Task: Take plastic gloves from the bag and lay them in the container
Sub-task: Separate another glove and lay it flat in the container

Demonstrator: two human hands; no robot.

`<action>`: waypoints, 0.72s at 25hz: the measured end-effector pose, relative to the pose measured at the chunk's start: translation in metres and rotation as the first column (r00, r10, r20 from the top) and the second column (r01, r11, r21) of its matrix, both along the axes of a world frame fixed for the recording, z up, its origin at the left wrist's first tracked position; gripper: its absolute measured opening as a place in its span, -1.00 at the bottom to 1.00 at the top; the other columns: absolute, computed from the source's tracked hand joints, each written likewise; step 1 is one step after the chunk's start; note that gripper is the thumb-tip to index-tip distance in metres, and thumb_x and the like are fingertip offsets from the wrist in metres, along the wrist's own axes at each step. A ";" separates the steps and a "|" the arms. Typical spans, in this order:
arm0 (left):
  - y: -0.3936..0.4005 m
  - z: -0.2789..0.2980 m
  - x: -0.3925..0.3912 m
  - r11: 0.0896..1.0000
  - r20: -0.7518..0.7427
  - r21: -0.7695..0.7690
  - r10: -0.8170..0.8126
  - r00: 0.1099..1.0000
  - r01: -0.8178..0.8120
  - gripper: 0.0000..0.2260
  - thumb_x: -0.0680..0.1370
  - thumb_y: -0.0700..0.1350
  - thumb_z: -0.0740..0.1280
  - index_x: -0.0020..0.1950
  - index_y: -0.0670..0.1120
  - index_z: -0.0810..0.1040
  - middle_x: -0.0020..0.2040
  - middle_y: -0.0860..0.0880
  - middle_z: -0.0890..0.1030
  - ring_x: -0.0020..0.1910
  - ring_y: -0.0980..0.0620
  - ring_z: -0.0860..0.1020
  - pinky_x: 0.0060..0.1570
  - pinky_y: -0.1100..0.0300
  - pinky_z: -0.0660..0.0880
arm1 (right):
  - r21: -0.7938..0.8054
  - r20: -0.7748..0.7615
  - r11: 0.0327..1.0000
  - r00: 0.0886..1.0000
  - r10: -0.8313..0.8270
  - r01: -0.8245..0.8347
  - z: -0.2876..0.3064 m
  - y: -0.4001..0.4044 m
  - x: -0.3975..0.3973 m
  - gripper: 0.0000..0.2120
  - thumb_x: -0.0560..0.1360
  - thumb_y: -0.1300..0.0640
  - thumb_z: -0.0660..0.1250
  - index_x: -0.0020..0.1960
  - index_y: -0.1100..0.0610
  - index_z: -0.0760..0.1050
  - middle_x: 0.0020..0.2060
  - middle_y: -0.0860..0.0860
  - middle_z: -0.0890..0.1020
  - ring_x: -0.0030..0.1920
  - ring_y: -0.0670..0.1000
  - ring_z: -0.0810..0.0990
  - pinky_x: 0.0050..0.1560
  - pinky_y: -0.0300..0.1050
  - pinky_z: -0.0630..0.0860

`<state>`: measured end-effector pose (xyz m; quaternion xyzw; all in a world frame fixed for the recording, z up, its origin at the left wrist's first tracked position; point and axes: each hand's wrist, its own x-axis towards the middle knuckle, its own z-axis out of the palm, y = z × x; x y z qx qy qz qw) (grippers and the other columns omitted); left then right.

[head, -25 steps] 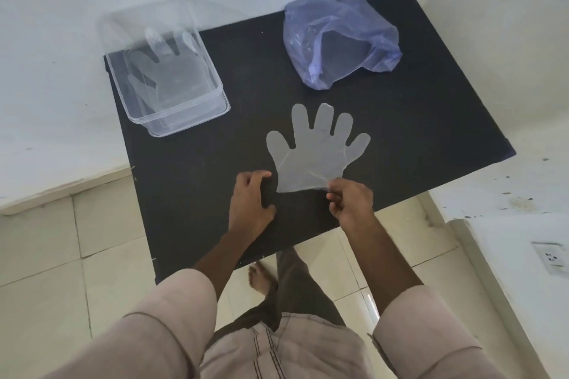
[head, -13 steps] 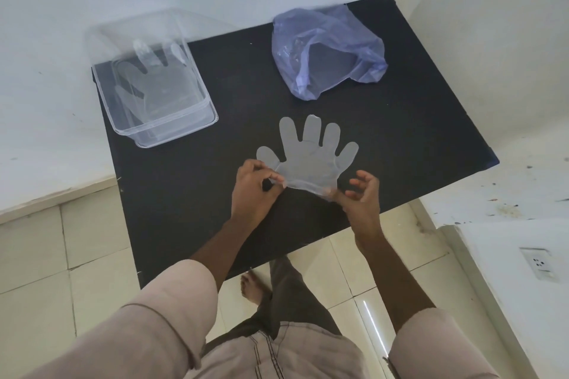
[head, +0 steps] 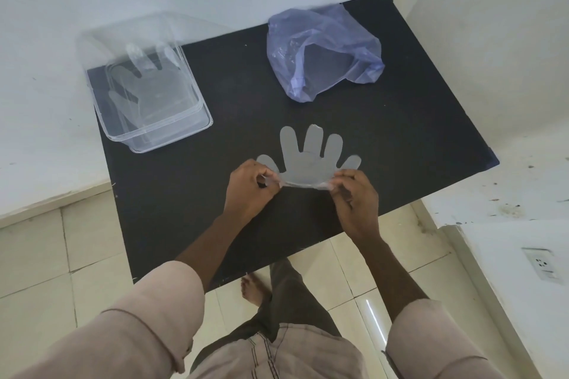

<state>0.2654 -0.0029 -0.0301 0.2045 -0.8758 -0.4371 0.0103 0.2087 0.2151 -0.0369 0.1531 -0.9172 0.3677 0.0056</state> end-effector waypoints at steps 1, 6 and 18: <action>-0.001 0.004 -0.001 1.000 -0.031 0.014 0.002 1.000 -0.001 -0.93 0.43 -0.13 0.50 -0.11 -0.08 0.71 -0.06 -0.02 0.61 -0.14 0.08 0.55 -0.10 0.25 0.55 | -0.035 -0.009 0.999 1.000 -0.010 0.010 0.004 -0.002 -0.002 -0.83 0.48 0.25 0.42 0.05 0.26 0.63 0.05 0.18 0.67 0.03 -0.01 0.61 0.14 -0.23 0.49; -0.003 0.020 -0.013 0.962 0.008 0.273 0.019 1.000 -0.020 -0.74 0.43 -0.18 0.51 0.11 -0.09 0.67 0.09 0.00 0.60 0.01 0.04 0.61 -0.17 0.14 0.65 | -0.237 0.155 0.965 0.985 -0.076 0.112 0.031 -0.012 -0.011 -0.88 0.52 0.20 0.37 0.03 0.20 0.61 0.00 -0.01 0.61 -0.06 -0.09 0.60 -0.10 -0.21 0.63; -0.005 0.037 -0.027 0.785 0.053 0.617 0.029 0.998 -0.056 -0.80 0.50 -0.11 0.45 0.07 -0.17 0.69 0.03 -0.14 0.69 0.01 -0.07 0.68 -0.17 0.06 0.67 | -0.263 0.348 0.963 0.937 0.031 0.066 0.040 -0.012 -0.024 -0.66 0.46 0.08 0.45 0.21 0.10 0.53 0.13 -0.01 0.61 0.08 -0.01 0.61 -0.02 -0.17 0.64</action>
